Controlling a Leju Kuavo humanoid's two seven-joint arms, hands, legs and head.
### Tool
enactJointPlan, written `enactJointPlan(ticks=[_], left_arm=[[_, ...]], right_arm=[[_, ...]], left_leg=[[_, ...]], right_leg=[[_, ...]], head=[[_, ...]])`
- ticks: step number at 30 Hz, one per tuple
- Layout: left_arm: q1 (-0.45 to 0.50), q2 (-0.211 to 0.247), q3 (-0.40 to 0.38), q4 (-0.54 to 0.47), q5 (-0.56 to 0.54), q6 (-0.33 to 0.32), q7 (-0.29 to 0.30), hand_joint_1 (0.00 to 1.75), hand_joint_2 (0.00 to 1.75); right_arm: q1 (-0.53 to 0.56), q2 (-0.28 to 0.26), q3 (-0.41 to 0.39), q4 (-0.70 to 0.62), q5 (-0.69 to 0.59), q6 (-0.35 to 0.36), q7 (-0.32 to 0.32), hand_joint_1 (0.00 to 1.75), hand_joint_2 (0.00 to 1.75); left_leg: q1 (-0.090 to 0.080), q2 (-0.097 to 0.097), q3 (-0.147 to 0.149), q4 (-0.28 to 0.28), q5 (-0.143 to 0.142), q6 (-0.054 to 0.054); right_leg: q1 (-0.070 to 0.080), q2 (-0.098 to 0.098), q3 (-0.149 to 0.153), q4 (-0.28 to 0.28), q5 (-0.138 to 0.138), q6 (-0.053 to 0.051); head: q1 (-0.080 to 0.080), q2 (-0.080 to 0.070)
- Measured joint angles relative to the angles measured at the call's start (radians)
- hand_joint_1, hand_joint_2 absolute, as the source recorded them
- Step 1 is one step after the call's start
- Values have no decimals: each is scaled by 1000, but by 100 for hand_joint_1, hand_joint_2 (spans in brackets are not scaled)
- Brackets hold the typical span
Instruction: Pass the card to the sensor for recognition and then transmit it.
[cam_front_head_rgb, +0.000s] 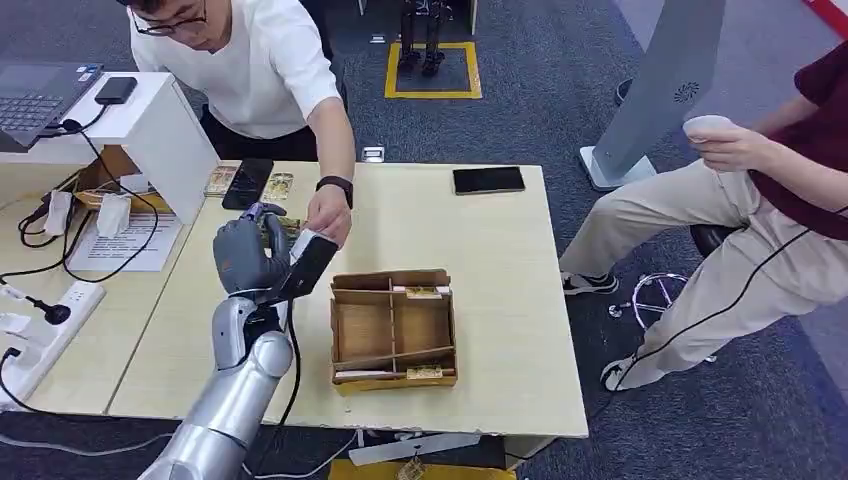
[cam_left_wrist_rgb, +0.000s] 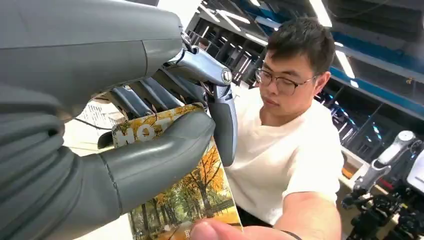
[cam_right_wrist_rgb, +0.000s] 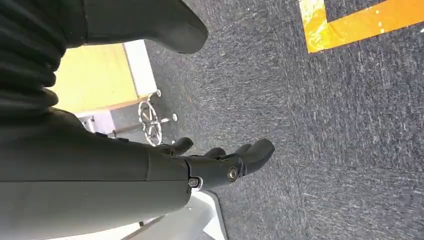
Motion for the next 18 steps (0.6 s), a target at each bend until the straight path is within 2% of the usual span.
enactJointPlan(ticks=[1,2,3,4,8,12,18], left_arm=[[-1,0,0,5,0,0,0,175,175],[-1,2,0,8,0,0,0,154,175],[-2,2,0,12,1,0,-1,10,175],[-3,2,0,15,6,0,-5,0,175],[-2,1,2,15,10,0,-56,0,175],[10,-4,8,2,65,2,-121,0,175],[26,-4,10,-20,84,2,-141,0,175]], right_arm=[[0,0,1,0,0,0,0,0,175],[0,0,4,1,0,-1,2,0,175],[0,0,5,1,0,-1,3,0,175],[0,0,7,2,0,-2,3,0,175],[1,0,12,2,0,-5,8,0,175],[1,0,13,2,-5,-11,8,0,175],[1,0,13,2,-10,-11,8,0,175]], left_leg=[[0,0,0,0,0,0],[0,0,0,0,0,0],[0,0,0,0,0,0],[0,0,0,0,0,0],[0,0,0,0,0,0],[0,0,0,0,0,0],[0,0,0,0,0,0]], right_leg=[[0,0,0,0,0,0],[0,0,0,0,0,0],[0,0,0,0,0,0],[0,0,0,0,0,0],[0,0,0,0,0,0],[0,0,0,0,0,0],[0,0,0,0,0,0]], head=[[0,0],[0,0],[0,0],[0,0],[0,0],[0,0],[0,0]])
